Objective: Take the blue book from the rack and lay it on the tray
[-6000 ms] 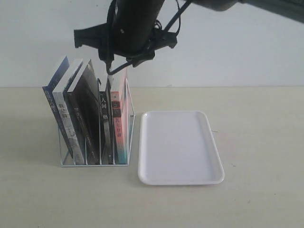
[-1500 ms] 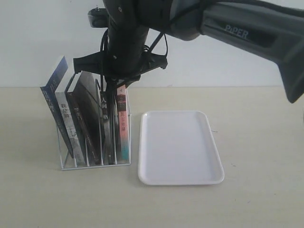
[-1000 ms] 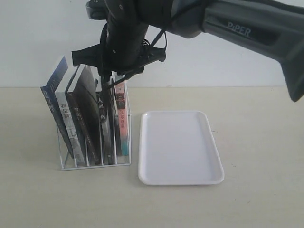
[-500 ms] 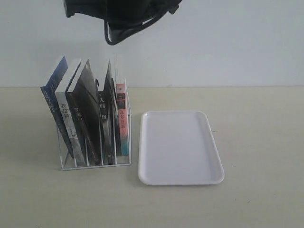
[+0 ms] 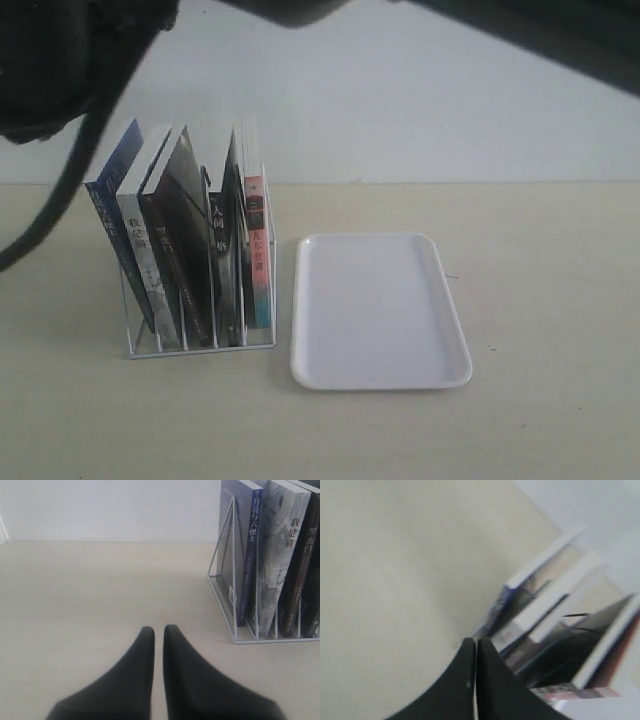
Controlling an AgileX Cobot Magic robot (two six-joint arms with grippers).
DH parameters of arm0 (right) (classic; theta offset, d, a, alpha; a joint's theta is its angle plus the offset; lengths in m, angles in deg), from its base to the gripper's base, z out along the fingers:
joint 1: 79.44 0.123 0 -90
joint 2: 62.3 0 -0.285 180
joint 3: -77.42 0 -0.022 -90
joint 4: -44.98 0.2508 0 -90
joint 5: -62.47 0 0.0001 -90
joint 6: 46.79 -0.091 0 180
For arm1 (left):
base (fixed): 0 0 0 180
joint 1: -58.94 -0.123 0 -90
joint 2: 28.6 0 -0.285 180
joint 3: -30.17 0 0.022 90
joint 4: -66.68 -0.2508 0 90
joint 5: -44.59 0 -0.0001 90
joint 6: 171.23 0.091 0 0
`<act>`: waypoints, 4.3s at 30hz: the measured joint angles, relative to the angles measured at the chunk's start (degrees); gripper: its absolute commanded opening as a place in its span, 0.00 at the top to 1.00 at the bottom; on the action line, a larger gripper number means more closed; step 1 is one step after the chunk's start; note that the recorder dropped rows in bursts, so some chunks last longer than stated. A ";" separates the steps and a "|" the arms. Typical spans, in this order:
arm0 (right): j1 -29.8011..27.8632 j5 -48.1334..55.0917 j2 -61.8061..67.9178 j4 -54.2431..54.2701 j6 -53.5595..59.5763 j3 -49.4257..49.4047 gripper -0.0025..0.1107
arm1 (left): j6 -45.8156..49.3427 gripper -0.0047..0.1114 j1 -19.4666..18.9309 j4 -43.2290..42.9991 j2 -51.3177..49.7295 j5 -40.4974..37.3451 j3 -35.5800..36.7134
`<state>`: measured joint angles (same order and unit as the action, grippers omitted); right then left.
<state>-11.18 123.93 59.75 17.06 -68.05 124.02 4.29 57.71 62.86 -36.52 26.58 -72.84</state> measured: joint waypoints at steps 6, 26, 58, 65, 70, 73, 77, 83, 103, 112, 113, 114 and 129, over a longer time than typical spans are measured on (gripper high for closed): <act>-4.34 3.67 2.27 -3.78 -6.68 0.00 0.98 | 0.00 0.91 0.00 0.00 0.00 0.00 0.00; -15.50 1.03 7.59 11.41 -9.50 0.00 0.59 | 0.00 0.91 0.00 0.00 0.00 0.00 0.00; -16.96 0.85 11.79 11.36 -13.33 0.00 0.98 | 0.00 0.91 0.00 0.00 0.00 0.00 0.00; -16.96 1.74 7.16 11.71 -13.33 0.00 0.98 | 0.00 0.91 0.00 0.00 0.00 0.00 0.00; -16.96 1.95 2.67 10.90 -13.33 0.00 0.98 | 0.00 0.91 0.00 0.00 0.00 0.00 0.00; -16.96 1.58 1.75 10.28 -13.18 0.00 0.98 | 0.00 0.91 0.00 0.00 0.00 0.00 0.00; -16.96 2.33 1.76 10.53 -12.63 0.00 0.98 | 0.00 0.91 0.00 0.00 0.00 0.00 0.00; -16.96 2.41 1.76 10.64 -12.27 0.00 0.98 | 0.00 0.91 0.00 0.00 0.00 0.00 0.00; -16.96 1.25 4.42 10.29 -11.82 0.00 0.98 | 0.00 0.91 0.00 0.00 0.00 0.00 0.00; -16.96 0.09 9.87 10.38 -12.07 0.00 0.92 | 0.00 0.91 0.00 0.00 0.00 0.00 0.00; -16.96 -0.05 10.17 10.38 -12.14 0.00 0.87 | 0.00 0.91 0.00 0.00 0.00 0.00 0.00; -16.96 -0.29 10.40 10.38 -12.14 0.00 0.81 | 0.00 0.91 0.00 0.00 0.00 0.00 0.00; -16.96 -1.04 7.79 10.27 -12.19 0.00 0.58 | 0.00 0.91 0.00 0.00 0.00 0.00 0.00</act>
<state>-28.14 122.90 67.55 27.33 -80.24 124.02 4.29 57.71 62.86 -36.52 26.58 -72.84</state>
